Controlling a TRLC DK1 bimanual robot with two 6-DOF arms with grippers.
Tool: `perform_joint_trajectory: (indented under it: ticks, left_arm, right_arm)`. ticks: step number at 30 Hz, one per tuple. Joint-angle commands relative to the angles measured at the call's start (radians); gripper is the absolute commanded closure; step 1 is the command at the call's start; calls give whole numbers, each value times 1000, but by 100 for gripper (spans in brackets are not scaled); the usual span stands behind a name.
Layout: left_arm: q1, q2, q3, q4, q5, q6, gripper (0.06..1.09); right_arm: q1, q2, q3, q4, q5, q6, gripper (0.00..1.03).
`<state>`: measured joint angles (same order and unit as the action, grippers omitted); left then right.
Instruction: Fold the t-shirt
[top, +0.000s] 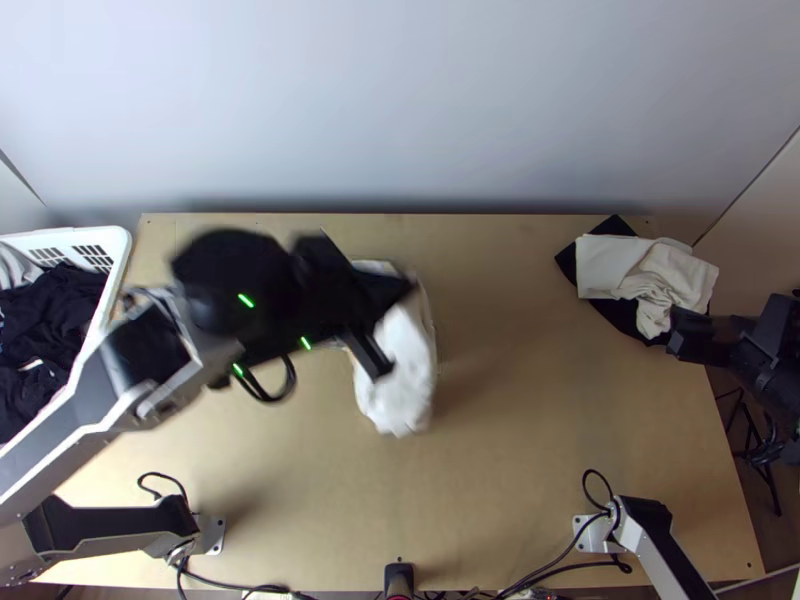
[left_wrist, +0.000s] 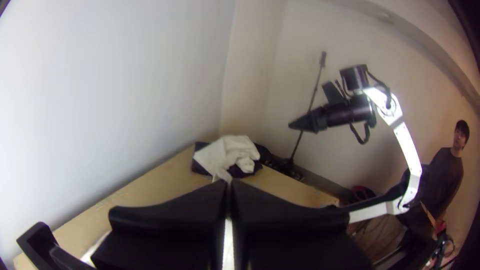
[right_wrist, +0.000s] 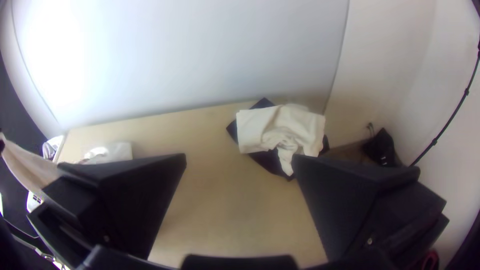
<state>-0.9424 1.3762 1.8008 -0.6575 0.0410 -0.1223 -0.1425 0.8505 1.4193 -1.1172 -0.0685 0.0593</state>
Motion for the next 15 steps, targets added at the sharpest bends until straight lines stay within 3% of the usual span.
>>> perform_joint_trajectory:
  ticks: [1,15]
  left_arm:
    - [-171,17,-136,-36,28,6,105]
    - [-340,58,-383,-77,92,13,105]
  right_arm:
    - [-3,-10,-8,-1,1,1,4]
    - [3,-30,-29,-4,-14,1,4]
